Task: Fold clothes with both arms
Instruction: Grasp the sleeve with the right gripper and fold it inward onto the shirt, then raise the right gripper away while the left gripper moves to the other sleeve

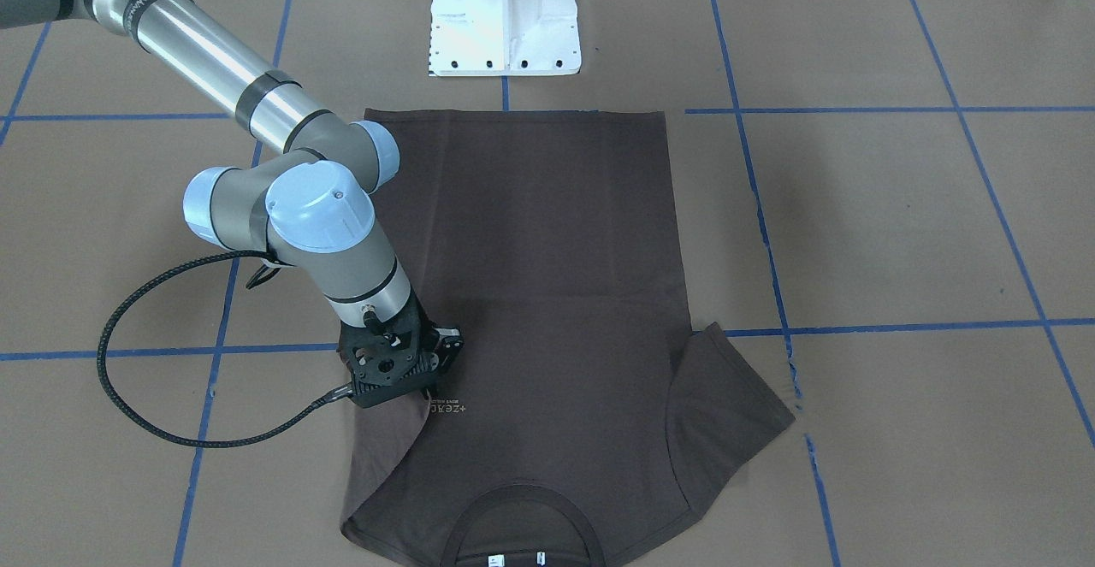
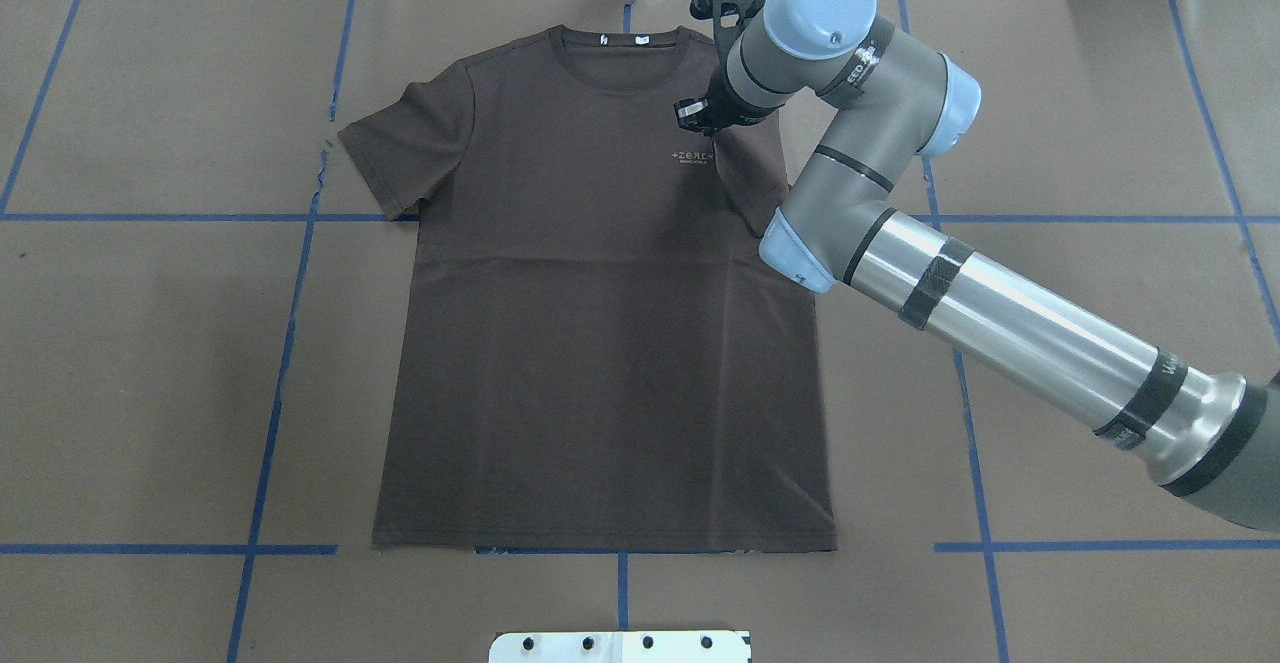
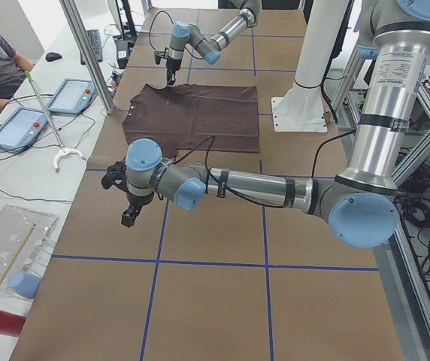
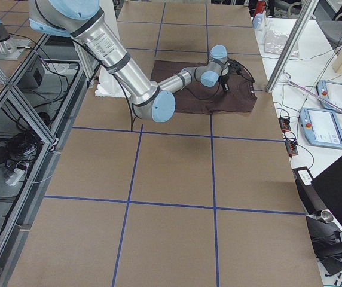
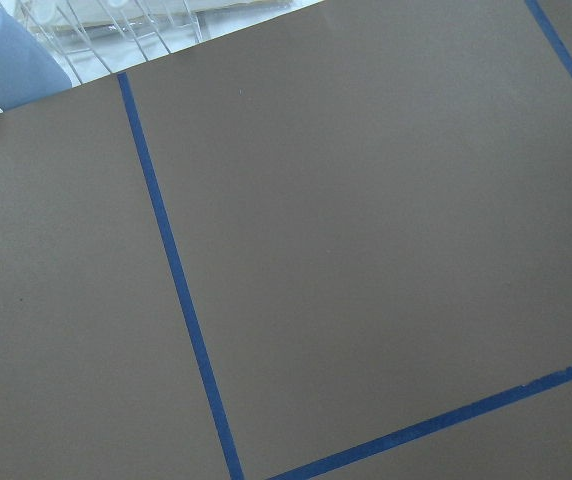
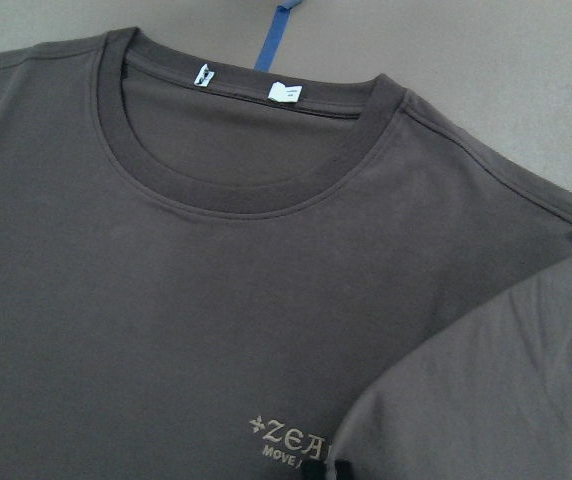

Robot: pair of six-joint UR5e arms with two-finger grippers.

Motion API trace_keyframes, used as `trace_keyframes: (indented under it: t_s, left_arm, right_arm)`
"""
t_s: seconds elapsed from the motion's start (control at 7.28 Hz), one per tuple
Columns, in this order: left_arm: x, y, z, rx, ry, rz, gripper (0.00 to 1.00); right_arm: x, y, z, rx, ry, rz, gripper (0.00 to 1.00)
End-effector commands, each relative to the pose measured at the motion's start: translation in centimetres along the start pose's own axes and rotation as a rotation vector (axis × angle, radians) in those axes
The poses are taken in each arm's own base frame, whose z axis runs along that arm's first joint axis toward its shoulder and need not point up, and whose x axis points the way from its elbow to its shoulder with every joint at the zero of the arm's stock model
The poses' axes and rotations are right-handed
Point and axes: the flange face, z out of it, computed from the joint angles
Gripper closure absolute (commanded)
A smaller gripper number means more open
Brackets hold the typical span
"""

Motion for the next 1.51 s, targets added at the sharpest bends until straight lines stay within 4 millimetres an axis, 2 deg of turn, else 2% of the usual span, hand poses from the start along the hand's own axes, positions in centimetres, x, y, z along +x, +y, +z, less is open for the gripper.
trace_keyframes:
  t_s: [0.0, 0.27, 0.41, 0.55, 0.69, 0.82, 0.96, 1.1, 1.24, 1.37]
  left_arm:
    - [-0.1, 0.0, 0.0, -0.001, -0.002, -0.001, 0.00]
    - [0.1, -0.3, -0.1, 0.004, -0.001, 0.003, 0.00]
    - [0.4, -1.3, -0.3, 0.012, -0.002, -0.005, 0.00]
    - [0.9, -2.9, -0.6, 0.026, 0.001, -0.055, 0.00]
    - [3.2, -4.7, -0.4, 0.033, 0.019, -0.107, 0.00]
    - [7.4, -6.0, 1.4, 0.049, 0.062, -0.147, 0.00]
    - [12.4, -6.2, 4.2, 0.063, 0.126, -0.218, 0.00]
    - [16.3, -6.2, 6.5, 0.104, 0.128, -0.276, 0.00]
    - [20.3, -6.2, 9.2, 0.130, 0.098, -0.305, 0.00]
    - [24.7, -6.6, 11.6, 0.144, 0.080, -0.329, 0.01]
  right_arm:
    - [-0.6, 0.1, 0.0, 0.003, -0.003, 0.026, 0.00]
    - [-1.6, -1.0, -0.9, 0.007, -0.015, 0.108, 0.00]
    - [-1.7, -2.1, -1.6, -0.010, 0.007, 0.145, 0.01]
    - [-0.9, -3.7, -2.7, -0.053, 0.036, 0.181, 0.01]
    - [1.1, -4.8, -3.9, -0.124, 0.024, 0.227, 0.01]
    - [3.0, -5.1, -5.7, -0.211, 0.054, 0.290, 0.00]
    - [4.6, -3.4, -8.5, -0.254, 0.106, 0.305, 0.00]
    - [6.4, -0.9, -10.9, -0.300, 0.138, 0.242, 0.00]
    - [8.9, 0.5, -13.7, -0.355, 0.130, 0.177, 0.00]
    - [12.3, 1.7, -16.4, -0.379, 0.064, 0.194, 0.00]
